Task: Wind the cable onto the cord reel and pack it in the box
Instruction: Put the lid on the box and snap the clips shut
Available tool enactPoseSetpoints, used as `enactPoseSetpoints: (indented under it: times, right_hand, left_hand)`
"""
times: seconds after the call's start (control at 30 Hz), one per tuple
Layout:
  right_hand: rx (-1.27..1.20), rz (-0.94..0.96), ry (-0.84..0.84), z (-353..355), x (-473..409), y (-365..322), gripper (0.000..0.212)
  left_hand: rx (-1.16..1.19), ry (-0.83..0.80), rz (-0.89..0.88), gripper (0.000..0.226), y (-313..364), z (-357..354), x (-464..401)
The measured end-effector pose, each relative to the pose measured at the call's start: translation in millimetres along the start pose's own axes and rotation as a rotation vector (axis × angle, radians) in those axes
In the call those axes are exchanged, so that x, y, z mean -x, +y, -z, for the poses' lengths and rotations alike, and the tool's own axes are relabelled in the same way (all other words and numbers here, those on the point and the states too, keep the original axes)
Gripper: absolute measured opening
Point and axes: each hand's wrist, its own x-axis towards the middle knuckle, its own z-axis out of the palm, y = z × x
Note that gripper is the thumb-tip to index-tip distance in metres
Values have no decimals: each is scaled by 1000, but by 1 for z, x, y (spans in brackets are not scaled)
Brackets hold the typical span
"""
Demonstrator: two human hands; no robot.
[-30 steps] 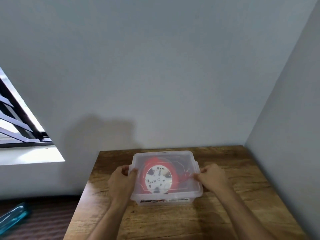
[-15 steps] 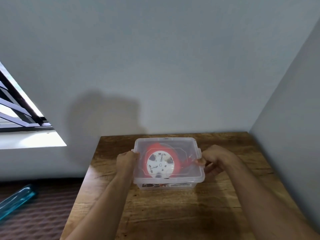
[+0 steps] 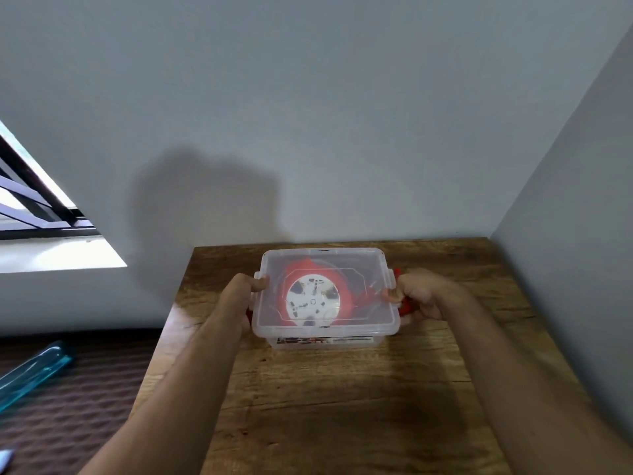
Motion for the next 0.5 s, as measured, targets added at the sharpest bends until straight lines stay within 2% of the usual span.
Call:
enactPoseSetpoints:
  times: [0.1,0.2,0.3,0.37,0.5]
  right_hand:
    - [159,0,103,-8,2,-11,12]
    - [266,-17,111,-12,4,-18,16]
    - [295,-22,118,-16,7,-21,13]
    - [291,-30,130,-19,9,-21,11]
    - [296,-27,175,-21,12,-19,11]
  left_hand:
    - [-9,12,-20,29,0,3,1]
    - [-75,145,-105,26,-2,-2,-2]
    - [-228,299,-309,10,-12,-13,3]
    - [-332,339,-460,15,-22,-17,5]
    - [-526,425,-639,25,-28,-19,2]
